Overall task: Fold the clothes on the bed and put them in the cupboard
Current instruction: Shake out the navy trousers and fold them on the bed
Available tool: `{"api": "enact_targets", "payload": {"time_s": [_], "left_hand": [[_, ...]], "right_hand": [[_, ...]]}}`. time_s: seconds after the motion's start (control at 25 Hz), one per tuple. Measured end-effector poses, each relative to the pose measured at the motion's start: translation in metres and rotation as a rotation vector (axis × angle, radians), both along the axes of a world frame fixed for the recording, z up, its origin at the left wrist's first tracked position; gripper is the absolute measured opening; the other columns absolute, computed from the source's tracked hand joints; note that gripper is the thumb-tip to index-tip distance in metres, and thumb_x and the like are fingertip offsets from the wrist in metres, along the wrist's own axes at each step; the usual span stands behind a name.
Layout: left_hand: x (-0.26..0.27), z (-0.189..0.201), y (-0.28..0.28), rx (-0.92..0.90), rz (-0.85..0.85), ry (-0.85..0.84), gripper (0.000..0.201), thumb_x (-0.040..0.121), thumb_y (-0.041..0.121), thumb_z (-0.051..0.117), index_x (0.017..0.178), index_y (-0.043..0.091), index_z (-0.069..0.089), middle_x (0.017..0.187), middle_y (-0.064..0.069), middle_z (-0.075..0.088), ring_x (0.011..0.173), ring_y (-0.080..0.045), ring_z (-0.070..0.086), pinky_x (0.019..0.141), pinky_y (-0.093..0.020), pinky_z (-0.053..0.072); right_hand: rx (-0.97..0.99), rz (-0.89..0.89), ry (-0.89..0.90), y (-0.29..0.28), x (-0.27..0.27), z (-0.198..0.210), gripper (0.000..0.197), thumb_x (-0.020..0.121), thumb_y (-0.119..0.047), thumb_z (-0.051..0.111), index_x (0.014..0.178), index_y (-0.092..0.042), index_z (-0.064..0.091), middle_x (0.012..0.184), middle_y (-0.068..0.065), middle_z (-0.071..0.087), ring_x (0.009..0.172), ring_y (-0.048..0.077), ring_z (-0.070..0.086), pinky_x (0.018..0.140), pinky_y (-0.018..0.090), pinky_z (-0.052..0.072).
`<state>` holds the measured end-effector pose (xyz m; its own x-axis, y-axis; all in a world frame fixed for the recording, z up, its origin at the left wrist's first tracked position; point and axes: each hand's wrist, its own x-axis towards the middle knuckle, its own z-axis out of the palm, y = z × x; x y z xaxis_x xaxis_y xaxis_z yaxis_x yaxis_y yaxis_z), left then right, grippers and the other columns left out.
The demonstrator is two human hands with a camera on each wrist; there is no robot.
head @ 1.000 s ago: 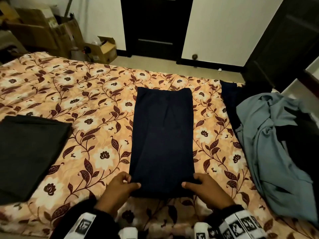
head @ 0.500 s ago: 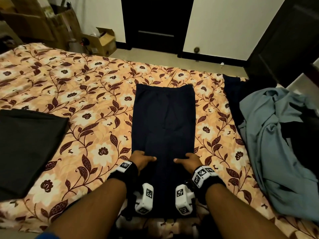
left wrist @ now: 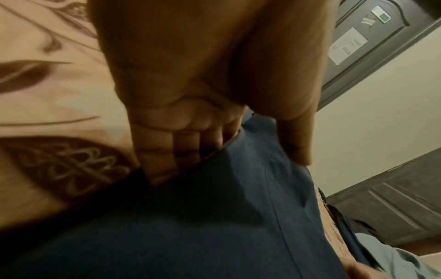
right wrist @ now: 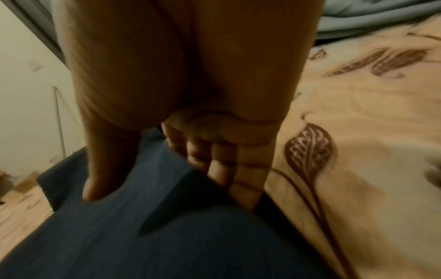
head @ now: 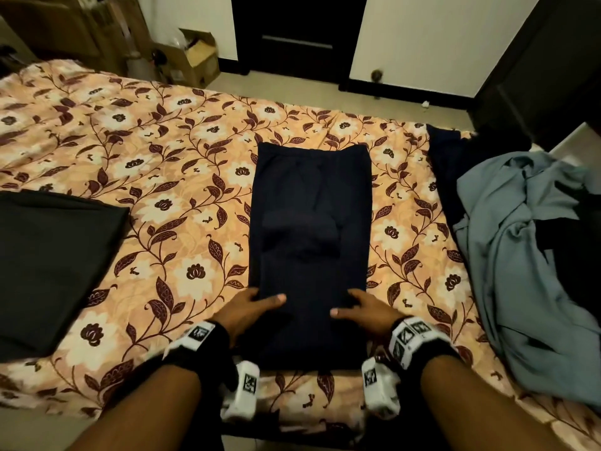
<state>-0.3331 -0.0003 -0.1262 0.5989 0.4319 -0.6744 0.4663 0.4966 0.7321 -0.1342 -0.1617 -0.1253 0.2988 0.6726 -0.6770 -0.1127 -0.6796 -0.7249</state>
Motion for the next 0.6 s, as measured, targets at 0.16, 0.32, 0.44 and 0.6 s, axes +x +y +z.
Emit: {"api": "enact_targets", "payload": {"time_s": [0.16,0.32,0.44,0.6], "left_hand": [[-0.034,-0.019,-0.034,-0.019,-0.015,0.101,0.032,0.080,0.011,0.077,0.107,0.001,0.066,0.094,-0.010,0.076,0.087,-0.025,0.073,0.075,-0.032,0.057],[-0.045,-0.027,-0.038,-0.011,-0.021,0.136,0.024,0.090,0.012,0.067,0.110,-0.001,0.065,0.103,-0.016,0.073,0.093,-0.030,0.070,0.084,-0.039,0.056],[-0.043,-0.028,-0.043,0.214,-0.137,0.221,0.028,0.090,0.019,0.068,0.110,0.000,0.065,0.103,-0.012,0.071,0.091,-0.025,0.067,0.085,-0.033,0.053],[-0.052,-0.029,-0.044,0.057,-0.219,0.132,0.044,0.075,0.025,0.082,0.113,0.008,0.067,0.105,-0.008,0.074,0.100,-0.027,0.069,0.097,-0.042,0.051]], "right_hand": [[-0.040,-0.122,0.034,-0.044,-0.039,-0.034,0.038,0.072,-0.004,0.079,0.108,-0.005,0.066,0.106,0.009,0.072,0.101,0.026,0.067,0.098,0.047,0.049],[-0.093,-0.250,-0.083,-0.054,-0.049,-0.029,0.021,0.075,0.002,0.075,0.091,-0.007,0.064,0.099,0.012,0.071,0.097,0.030,0.066,0.092,0.044,0.052],[-0.238,-0.166,-0.295,-0.061,-0.063,-0.028,0.021,0.076,-0.009,0.076,0.087,-0.008,0.058,0.095,0.012,0.068,0.094,0.030,0.065,0.083,0.035,0.053],[-0.149,-0.128,-0.169,-0.066,-0.080,-0.015,0.026,0.079,-0.005,0.072,0.101,-0.010,0.059,0.098,0.009,0.068,0.092,0.026,0.066,0.073,0.031,0.055]]}}
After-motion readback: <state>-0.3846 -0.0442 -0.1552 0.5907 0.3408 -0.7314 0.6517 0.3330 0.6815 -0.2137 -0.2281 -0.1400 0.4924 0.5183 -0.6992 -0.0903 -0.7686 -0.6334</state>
